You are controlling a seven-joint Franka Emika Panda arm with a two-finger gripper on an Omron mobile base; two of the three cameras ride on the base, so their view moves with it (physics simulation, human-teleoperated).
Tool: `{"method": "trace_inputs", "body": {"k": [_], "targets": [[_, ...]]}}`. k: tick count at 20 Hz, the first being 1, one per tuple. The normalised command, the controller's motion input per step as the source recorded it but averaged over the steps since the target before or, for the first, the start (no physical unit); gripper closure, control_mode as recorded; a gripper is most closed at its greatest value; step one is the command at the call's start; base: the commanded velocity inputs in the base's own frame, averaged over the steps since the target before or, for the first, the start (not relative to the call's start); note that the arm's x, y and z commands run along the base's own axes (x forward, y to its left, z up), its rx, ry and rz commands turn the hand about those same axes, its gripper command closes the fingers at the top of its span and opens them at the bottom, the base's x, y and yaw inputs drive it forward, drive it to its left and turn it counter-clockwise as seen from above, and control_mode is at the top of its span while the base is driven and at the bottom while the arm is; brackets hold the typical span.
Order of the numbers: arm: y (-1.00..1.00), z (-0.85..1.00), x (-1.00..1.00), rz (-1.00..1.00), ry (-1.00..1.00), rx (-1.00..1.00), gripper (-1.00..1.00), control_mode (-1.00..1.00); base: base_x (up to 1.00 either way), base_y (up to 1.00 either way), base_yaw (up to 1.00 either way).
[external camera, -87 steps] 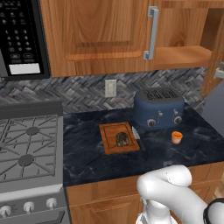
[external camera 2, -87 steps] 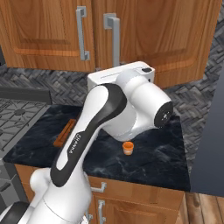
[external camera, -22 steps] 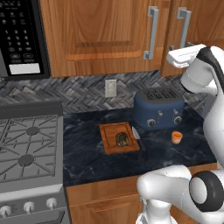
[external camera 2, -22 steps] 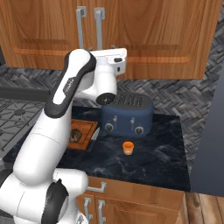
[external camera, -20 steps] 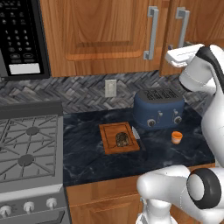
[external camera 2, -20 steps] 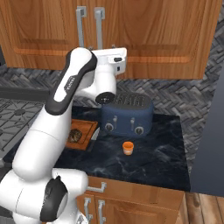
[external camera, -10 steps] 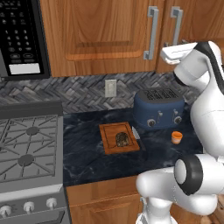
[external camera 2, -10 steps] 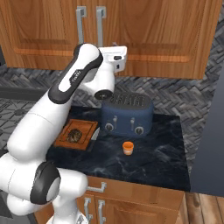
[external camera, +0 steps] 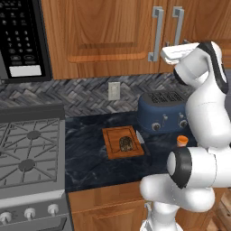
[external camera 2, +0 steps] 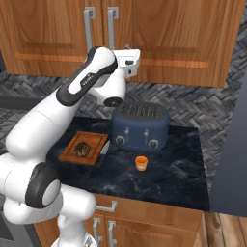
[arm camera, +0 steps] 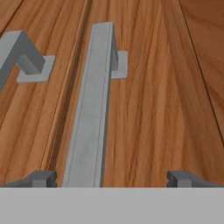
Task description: Pick the bread, place it on the cutting board, pick the jam, place it on the counter, and close the cabinet.
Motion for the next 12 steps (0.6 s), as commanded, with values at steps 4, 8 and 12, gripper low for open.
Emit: {"method": "trace_inputs", "body": {"k": [4, 8, 12], "targets": [[0.08, 0.0, 0.35, -0.01, 0.0, 0.0, -1.0, -1.0, 0.0, 0.0, 0.0], [0.05, 0.0, 0.36, -0.01, 0.0, 0.0, -1.0, -1.0, 0.0, 0.0, 0.0], [0.02, 0.0, 0.31, 0.0, 0.0, 0.0, -1.0, -1.0, 0.0, 0.0, 0.0]]}}
